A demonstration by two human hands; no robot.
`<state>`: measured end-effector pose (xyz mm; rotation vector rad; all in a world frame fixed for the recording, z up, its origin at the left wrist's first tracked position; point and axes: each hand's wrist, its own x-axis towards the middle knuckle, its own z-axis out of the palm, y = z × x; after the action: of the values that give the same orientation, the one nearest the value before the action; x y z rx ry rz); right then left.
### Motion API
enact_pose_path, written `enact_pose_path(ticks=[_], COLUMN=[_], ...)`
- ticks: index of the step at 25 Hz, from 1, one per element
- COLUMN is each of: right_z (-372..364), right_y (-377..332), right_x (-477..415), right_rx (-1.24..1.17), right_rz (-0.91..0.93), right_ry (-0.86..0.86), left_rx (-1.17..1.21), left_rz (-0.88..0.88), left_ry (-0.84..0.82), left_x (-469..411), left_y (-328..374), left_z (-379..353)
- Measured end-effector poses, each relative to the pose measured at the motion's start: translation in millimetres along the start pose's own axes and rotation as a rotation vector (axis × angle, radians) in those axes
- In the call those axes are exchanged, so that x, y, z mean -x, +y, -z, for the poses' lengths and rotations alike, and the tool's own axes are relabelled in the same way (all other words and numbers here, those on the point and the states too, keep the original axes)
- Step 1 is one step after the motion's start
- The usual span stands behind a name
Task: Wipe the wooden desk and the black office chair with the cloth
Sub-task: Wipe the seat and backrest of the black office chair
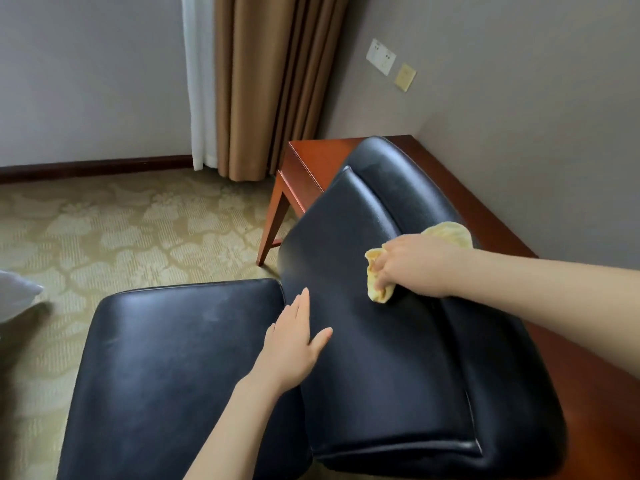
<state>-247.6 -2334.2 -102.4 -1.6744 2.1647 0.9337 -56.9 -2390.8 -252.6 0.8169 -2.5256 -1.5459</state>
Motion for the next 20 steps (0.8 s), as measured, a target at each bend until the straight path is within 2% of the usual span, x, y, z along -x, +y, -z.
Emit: enact_pose_path(ticks=[3,4,6,12,16,20], right_z=[16,20,21,-9,-56,-99], right_y=[-8,-7,-10,-52,-88,-129], right_x=[-46,-66,-103,-206,-237,-200], right_rx=[-0.093,-0.074,-0.033,0.393,0.466,0.367], right_rz=[-0.109,-0.107,-0.128,0.01,0.085,0.148], right_ry=[0.03,0.072,0.043,0.087,0.02,-0.162], left_rx=[0.015,0.007,-0.018,-0.056,-0.063,-0.021], left_rz=[0.011,0.031,0.056,0.089,0.119,0.112], left_ry=[0.027,0.031,0.039,0.049,-0.005,-0.06], left_x=[-9,-12,-19,-32,-44,-52], left_y=[-12,-19,-32,-94,-126,-124], left_z=[18,25,40,78,80,68])
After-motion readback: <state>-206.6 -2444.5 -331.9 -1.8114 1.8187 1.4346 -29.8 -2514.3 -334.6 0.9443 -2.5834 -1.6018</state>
